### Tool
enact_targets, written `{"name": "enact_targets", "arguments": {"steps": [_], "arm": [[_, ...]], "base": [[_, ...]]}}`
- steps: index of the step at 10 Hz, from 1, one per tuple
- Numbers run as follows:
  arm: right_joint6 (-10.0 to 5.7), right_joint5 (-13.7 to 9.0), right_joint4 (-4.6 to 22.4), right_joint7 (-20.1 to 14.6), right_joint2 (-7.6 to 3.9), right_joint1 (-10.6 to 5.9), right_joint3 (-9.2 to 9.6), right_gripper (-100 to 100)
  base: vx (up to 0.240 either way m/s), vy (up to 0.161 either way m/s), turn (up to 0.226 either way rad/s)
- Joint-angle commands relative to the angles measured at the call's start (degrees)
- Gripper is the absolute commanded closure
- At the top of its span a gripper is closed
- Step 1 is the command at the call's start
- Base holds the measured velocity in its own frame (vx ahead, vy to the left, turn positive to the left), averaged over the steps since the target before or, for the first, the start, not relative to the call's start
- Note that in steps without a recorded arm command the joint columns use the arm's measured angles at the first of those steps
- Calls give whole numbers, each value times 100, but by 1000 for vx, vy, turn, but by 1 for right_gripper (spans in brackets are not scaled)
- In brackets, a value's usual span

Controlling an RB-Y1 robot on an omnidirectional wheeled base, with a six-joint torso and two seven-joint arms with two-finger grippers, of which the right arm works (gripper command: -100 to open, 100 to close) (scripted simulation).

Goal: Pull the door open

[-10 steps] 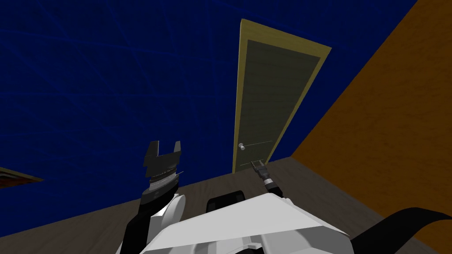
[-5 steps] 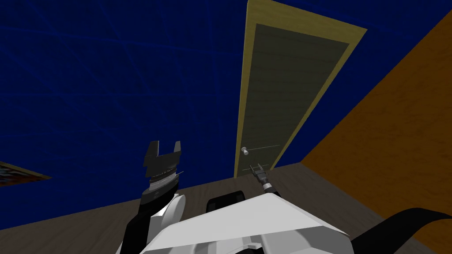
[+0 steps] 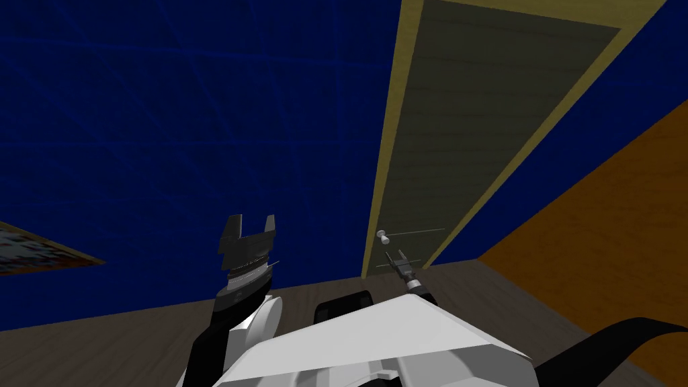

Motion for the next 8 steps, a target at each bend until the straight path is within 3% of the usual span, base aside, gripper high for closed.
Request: {"name": "enact_targets", "arguments": {"steps": [1, 4, 5, 6, 8], "arm": [[-32, -75, 45, -25, -63, 31, -83, -100], [-118, -224, 282, -12, -97, -16, -254, -100], [-81, -188, 212, -30, -102, -5, -212, -100], [-81, -188, 212, -30, -102, -5, -212, 100], [-81, -188, 212, -30, -102, -5, -212, 100]], "base": [[191, 38, 114], [199, -28, 115], [87, -26, 22], [-11, 4, -7], [-30, 10, -1]]}}
